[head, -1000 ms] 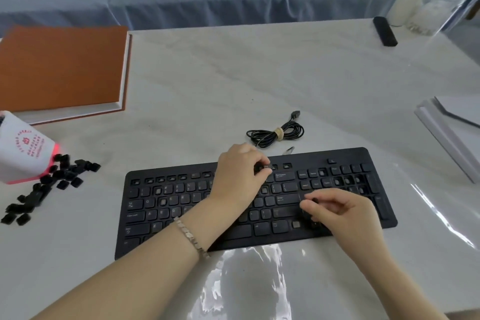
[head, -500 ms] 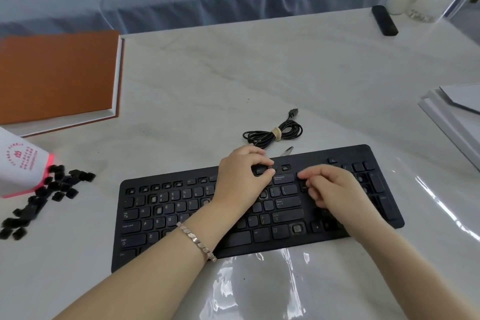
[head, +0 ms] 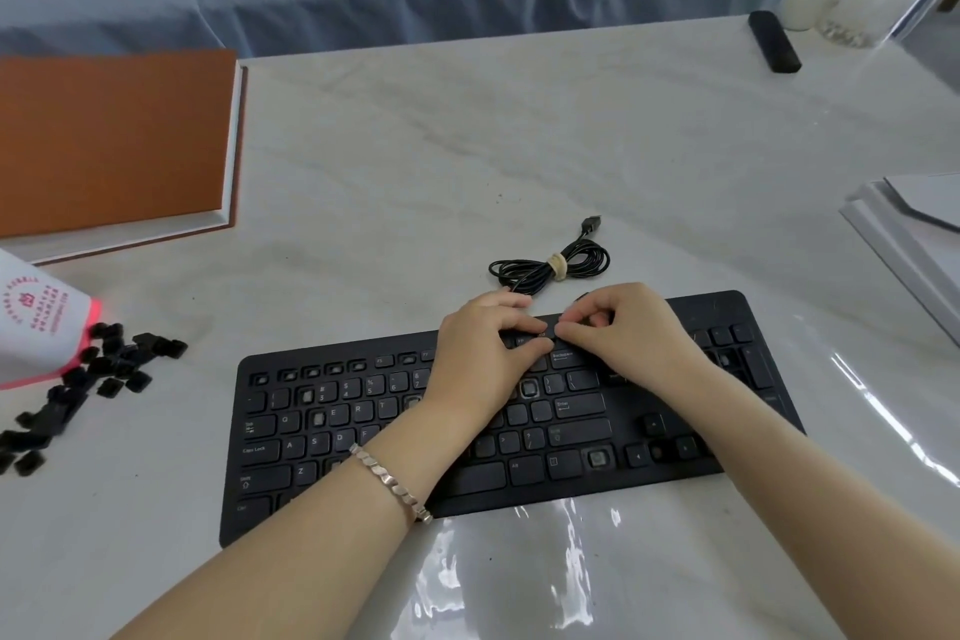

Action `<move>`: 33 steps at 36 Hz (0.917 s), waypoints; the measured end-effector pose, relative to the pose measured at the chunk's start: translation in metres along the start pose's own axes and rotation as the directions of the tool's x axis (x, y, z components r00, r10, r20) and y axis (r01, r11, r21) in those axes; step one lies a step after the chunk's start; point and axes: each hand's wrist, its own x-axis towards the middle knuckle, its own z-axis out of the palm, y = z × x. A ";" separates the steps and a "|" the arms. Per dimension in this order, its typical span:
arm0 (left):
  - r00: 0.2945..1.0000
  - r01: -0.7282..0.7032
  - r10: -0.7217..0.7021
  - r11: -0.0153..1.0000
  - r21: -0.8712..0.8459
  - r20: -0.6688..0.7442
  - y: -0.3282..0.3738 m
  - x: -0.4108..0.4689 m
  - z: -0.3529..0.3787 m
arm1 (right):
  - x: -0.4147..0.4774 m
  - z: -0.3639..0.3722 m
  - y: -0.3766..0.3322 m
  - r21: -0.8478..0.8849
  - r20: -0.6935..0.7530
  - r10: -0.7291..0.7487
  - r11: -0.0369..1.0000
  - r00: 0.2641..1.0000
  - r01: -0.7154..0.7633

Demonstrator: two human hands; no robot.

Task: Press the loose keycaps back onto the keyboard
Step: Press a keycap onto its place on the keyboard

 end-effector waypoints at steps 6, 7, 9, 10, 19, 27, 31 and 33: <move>0.999 0.033 -0.033 0.999 -0.013 0.030 0.003 0.001 0.000 | 0.002 0.001 0.000 0.010 0.009 0.040 0.999 0.999 -0.040; 0.999 0.036 -0.036 0.999 -0.014 0.033 0.002 0.001 0.000 | 0.002 0.001 -0.001 -0.002 0.009 0.043 0.999 0.999 -0.043; 0.998 0.043 -0.042 0.999 -0.016 0.041 0.001 0.002 -0.001 | 0.001 0.002 -0.002 -0.033 0.007 0.047 0.998 0.999 -0.047; 0.998 0.045 -0.044 0.999 -0.018 0.043 0.001 0.001 -0.001 | 0.001 0.002 -0.003 -0.047 0.004 0.049 0.998 0.999 -0.049; 0.986 -0.153 0.139 0.976 0.156 0.097 -0.007 -0.013 -0.002 | 0.001 0.003 -0.006 -0.063 -0.003 0.057 0.996 0.998 -0.058; 0.943 -0.331 0.301 0.886 0.325 0.140 -0.018 -0.022 0.000 | -0.007 0.008 -0.010 -0.099 -0.068 0.043 0.994 0.997 -0.050; 0.978 -0.181 0.154 0.963 0.201 0.143 -0.002 -0.023 -0.014 | -0.015 0.004 -0.009 -0.018 -0.073 0.085 0.996 0.994 -0.086; 0.984 -0.168 0.155 0.973 0.157 0.091 -0.003 -0.027 -0.020 | -0.021 0.000 -0.009 0.125 -0.055 0.194 0.975 0.980 -0.186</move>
